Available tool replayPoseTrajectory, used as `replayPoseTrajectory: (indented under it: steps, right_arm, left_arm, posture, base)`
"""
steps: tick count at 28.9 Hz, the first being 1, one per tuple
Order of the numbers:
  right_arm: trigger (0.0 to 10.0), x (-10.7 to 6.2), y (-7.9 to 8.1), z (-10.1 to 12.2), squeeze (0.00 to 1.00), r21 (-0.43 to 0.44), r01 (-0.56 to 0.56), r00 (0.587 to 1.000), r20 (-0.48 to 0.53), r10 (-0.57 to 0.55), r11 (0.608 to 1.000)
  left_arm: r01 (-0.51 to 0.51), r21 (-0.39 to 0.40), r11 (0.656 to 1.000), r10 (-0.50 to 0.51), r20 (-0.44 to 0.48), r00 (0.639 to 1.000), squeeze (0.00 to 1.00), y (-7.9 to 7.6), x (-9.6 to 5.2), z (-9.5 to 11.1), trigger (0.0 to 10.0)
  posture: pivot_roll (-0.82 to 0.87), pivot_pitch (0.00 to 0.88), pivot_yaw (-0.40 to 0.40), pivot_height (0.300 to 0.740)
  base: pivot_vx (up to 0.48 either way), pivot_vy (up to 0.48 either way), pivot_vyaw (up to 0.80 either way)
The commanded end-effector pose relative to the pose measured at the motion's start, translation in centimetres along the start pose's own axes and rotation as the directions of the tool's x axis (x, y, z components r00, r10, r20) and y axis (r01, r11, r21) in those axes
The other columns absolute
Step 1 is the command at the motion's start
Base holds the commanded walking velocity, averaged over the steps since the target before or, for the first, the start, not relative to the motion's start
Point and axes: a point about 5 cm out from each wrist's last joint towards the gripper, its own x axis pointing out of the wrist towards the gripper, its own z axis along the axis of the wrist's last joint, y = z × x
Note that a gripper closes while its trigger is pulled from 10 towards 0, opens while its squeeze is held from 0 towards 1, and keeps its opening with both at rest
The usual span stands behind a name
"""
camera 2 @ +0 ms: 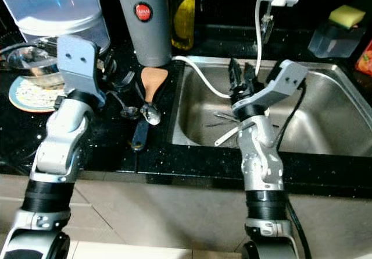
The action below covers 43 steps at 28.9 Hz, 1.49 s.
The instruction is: Kitchen organization
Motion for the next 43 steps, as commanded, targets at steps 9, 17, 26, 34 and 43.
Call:
replayPoseTrajectory:
  steps: [9,17,26,34,43]
  right_arm:
    - [10.0,0.1,0.1,-0.3,0.00,-0.143,-0.062,0.997,-0.048,0.055,0.988]
    - [10.0,0.4,-1.2,0.0,0.00,-0.207,-0.035,0.998,-0.061,0.023,0.978]
    - [10.0,-0.2,-2.0,-0.1,0.00,-0.230,-0.019,0.997,-0.077,0.001,0.973]
    - [10.0,0.2,-1.6,-1.2,0.00,-0.204,-0.041,0.993,-0.113,0.019,0.978]
    - [10.0,0.1,-0.8,-1.5,0.00,-0.186,-0.066,0.991,-0.127,0.043,0.980]
  left_arm:
    - [0.127,-0.043,0.991,-0.131,-0.134,0.982,0.00,0.2,-0.8,-1.8,10.0]
    - [0.189,0.131,0.973,-0.142,-0.307,0.941,0.00,2.9,-2.3,-4.3,10.0]
    - [0.463,0.474,0.749,-0.347,-0.315,0.883,0.00,4.7,-9.0,-2.9,10.0]
    - [0.526,0.486,0.698,-0.348,-0.413,0.842,0.00,4.9,-10.1,-5.8,10.0]
    - [0.626,0.430,0.651,-0.462,-0.430,0.775,0.00,4.5,-7.4,-6.3,10.0]
  posture:
    - [0.18,0.000,-0.007,0.740]
    - [0.19,0.000,-0.015,0.740]
    - [0.20,0.000,-0.020,0.740]
    - [0.25,0.000,-0.054,0.740]
    - [0.23,0.002,-0.053,0.740]
  base:
    - [0.000,0.000,0.00]
    - [0.000,0.000,0.00]
    - [0.000,0.000,0.00]
    - [0.000,0.000,0.00]
    - [0.000,0.000,0.00]
